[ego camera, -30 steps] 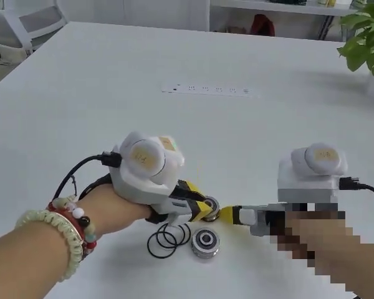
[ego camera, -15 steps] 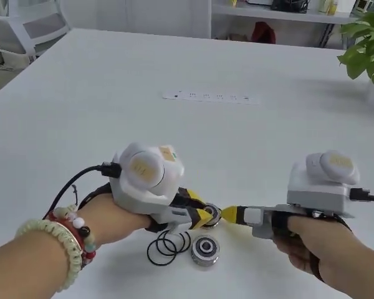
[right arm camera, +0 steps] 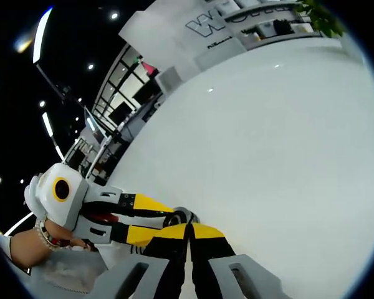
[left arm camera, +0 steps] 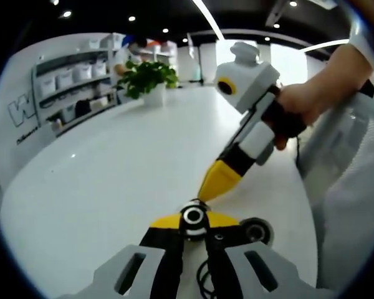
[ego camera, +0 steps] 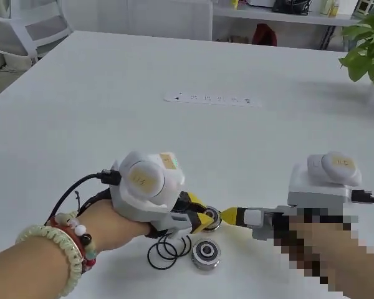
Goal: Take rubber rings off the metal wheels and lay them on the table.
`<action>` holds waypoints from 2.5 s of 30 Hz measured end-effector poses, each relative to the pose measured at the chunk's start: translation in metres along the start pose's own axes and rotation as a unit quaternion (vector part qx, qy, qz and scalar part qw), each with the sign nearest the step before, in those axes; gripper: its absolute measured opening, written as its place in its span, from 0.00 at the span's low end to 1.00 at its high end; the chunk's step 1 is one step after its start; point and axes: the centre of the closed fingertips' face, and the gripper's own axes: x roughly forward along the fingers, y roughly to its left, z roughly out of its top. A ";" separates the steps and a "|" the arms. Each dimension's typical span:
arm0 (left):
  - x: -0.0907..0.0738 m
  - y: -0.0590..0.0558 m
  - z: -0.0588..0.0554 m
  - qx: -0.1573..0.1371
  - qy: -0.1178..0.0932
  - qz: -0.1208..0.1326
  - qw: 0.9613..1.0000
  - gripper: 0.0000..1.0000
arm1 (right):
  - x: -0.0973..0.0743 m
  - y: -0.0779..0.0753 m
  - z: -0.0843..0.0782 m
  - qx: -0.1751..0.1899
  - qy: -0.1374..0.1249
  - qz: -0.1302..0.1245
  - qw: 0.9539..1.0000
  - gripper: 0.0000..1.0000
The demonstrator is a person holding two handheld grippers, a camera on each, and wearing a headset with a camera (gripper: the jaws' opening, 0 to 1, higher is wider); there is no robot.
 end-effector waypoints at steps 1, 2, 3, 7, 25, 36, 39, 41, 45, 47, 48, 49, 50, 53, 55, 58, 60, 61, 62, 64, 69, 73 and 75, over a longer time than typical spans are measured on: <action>0.000 0.000 0.000 -0.001 -0.001 0.000 1.000 0.14 | 0.000 0.000 0.000 -0.001 0.000 0.000 1.000 0.00; 0.000 0.000 0.000 -0.001 -0.001 0.000 1.000 0.14 | 0.000 0.001 0.000 -0.002 0.000 0.000 1.000 0.00; 0.000 0.000 0.000 0.000 -0.001 0.000 1.000 0.14 | 0.000 0.001 0.000 -0.002 0.000 0.000 1.000 0.00; -0.001 0.000 -0.001 0.000 -0.002 0.002 1.000 0.14 | 0.001 0.002 0.001 -0.007 -0.001 -0.001 1.000 0.00; 0.000 0.000 0.000 0.003 -0.004 0.004 1.000 0.14 | 0.002 0.007 0.001 -0.001 -0.002 0.007 1.000 0.00; 0.000 0.000 0.000 0.001 -0.006 0.004 1.000 0.14 | 0.002 0.011 0.000 -0.003 -0.002 0.013 1.000 0.00; 0.000 0.000 -0.001 0.001 -0.008 0.004 1.000 0.14 | 0.002 0.013 0.000 -0.003 -0.002 0.017 1.000 0.00; -0.001 0.000 0.000 0.000 -0.009 0.004 1.000 0.14 | 0.001 0.014 0.000 -0.002 -0.002 0.019 1.000 0.00; 0.000 0.000 0.000 0.001 -0.009 0.003 1.000 0.14 | 0.002 0.018 0.000 -0.005 -0.001 0.028 1.000 0.00; 0.000 0.000 0.000 0.001 -0.010 0.003 1.000 0.14 | 0.002 0.022 0.001 -0.005 -0.003 0.035 0.999 0.00; 0.000 0.000 0.000 0.001 -0.010 0.004 1.000 0.14 | 0.002 0.025 0.001 -0.005 -0.004 0.040 0.999 0.00; 0.000 0.000 0.000 0.000 -0.011 0.004 1.000 0.14 | 0.003 0.027 0.000 -0.008 -0.002 0.040 0.999 0.00; 0.000 0.000 0.000 -0.001 -0.012 0.004 1.000 0.14 | 0.003 0.027 0.000 -0.026 -0.002 0.037 0.999 0.00; 0.000 0.000 0.000 -0.003 -0.014 0.004 1.000 0.14 | 0.001 0.028 0.001 -0.010 -0.001 0.046 0.999 0.00; 0.000 0.001 0.000 -0.005 -0.016 0.004 1.000 0.14 | -0.002 0.047 0.011 0.041 -0.026 0.096 0.994 0.00; -0.001 0.001 0.000 -0.009 -0.020 0.006 1.000 0.14 | 0.003 0.041 0.003 -0.031 -0.009 0.065 0.997 0.00; -0.001 0.001 0.000 -0.012 -0.022 0.006 1.000 0.14 | 0.005 0.037 0.006 -0.006 -0.012 0.062 0.998 0.00; -0.001 0.001 0.000 -0.012 -0.023 0.006 1.000 0.14 | 0.005 0.035 0.007 -0.006 -0.013 0.061 0.998 0.00; 0.000 0.001 0.000 -0.013 -0.023 0.007 1.000 0.14 | 0.005 0.033 0.008 -0.006 -0.016 0.056 0.998 0.00; 0.000 0.001 0.000 -0.015 -0.022 0.009 1.000 0.14 | 0.004 0.027 0.010 -0.003 -0.020 0.048 0.999 0.00; 0.001 0.003 0.002 -0.043 -0.023 0.009 0.999 0.14 | 0.004 0.003 0.005 0.024 -0.007 0.006 1.000 0.00; 0.001 0.002 0.002 -0.045 -0.014 0.006 0.999 0.14 | 0.004 0.000 0.006 0.022 -0.003 0.004 1.000 0.00; 0.000 0.001 0.003 -0.046 -0.006 0.001 0.999 0.16 | 0.004 0.001 0.006 0.017 -0.002 0.003 1.000 0.00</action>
